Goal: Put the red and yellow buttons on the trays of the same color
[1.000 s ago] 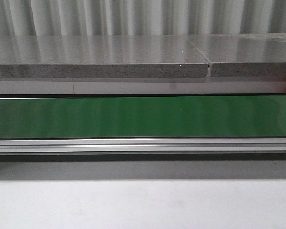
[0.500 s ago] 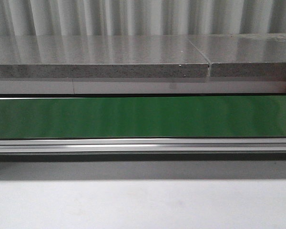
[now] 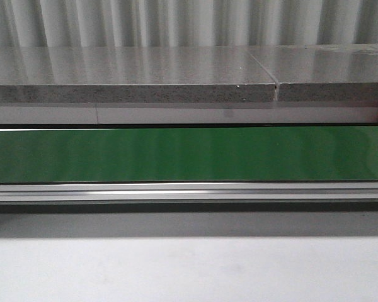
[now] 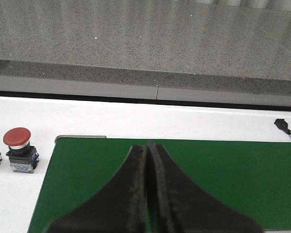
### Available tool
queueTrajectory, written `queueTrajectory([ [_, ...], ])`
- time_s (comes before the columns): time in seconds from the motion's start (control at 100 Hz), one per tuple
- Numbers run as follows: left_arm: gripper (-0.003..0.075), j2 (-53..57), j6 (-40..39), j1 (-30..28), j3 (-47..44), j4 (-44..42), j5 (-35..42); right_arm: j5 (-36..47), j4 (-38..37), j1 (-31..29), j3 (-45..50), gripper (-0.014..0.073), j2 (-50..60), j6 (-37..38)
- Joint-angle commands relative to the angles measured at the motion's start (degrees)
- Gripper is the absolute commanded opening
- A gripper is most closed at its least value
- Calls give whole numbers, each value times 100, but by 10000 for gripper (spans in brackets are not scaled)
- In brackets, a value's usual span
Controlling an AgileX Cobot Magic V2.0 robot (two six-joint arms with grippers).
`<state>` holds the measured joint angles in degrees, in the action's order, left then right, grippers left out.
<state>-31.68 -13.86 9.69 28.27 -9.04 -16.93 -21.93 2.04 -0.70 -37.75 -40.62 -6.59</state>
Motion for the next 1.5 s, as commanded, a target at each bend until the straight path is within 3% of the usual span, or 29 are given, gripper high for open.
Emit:
queueTrajectory([
  [0.0, 52, -1, -28, 38, 153, 9, 238, 387, 22, 2, -211, -68, 45, -27],
  [0.1, 224, -1, -28, 38, 153, 20, -18, 387, 22, 2, -211, -68, 45, -27],
  [0.22, 542, -1, -28, 38, 153, 20, -163, 387, 22, 2, -211, -68, 45, -27],
  [0.32, 673, -1, -28, 26, 153, 20, -163, 387, 22, 2, -211, -68, 45, -27],
  [0.46, 660, -1, -90, 16, 153, 99, -163, 387, 22, 2, -211, -68, 45, -27],
  [0.66, 657, -445, -1169, -423, 680, 44, -471, 387, 22, 2, -211, -68, 45, -27],
  [1.04, 657, -3137, -1216, -1850, 2416, 70, -800, 387, 22, 2, -211, -68, 45, -27],
  [1.49, 657, -5848, -1216, -2327, 3758, 329, -752, 387, 22, 2, -211, -68, 45, -27],
])
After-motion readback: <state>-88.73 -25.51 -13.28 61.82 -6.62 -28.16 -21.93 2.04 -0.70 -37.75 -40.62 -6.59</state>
